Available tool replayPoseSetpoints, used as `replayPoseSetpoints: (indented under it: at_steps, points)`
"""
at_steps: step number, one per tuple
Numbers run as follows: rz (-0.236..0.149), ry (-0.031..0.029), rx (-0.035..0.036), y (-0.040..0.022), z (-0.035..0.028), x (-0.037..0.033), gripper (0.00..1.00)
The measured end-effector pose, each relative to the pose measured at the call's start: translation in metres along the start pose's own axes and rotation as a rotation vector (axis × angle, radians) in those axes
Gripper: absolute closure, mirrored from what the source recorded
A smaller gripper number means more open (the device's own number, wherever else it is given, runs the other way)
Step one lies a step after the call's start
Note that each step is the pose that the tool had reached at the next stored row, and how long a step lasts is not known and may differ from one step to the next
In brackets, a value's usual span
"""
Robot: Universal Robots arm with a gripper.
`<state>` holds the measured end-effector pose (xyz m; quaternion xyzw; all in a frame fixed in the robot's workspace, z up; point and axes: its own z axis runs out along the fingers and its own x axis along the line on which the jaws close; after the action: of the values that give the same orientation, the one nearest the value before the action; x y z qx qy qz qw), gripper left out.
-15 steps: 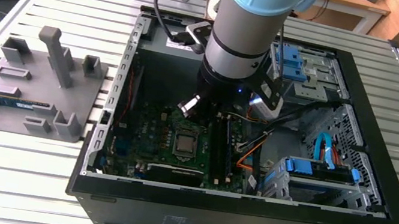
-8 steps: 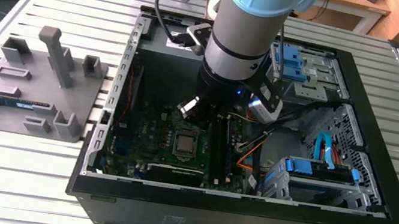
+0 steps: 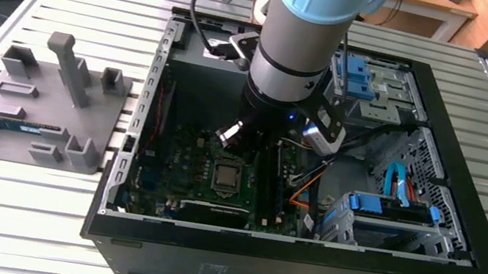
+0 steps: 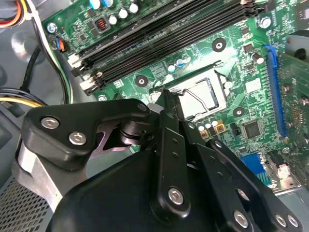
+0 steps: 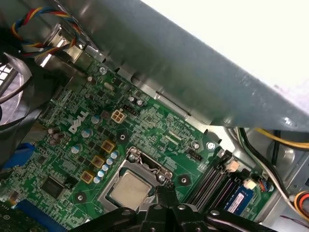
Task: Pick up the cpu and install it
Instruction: 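Install the first cpu locking lever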
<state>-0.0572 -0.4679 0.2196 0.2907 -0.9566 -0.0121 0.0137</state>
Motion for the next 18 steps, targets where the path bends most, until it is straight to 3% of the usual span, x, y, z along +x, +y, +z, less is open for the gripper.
replayPoseSetpoints:
  at_steps: [18]
  points:
    - [0.039,-0.0006,0.0003,-0.0155,0.0036,0.0095,0.89]
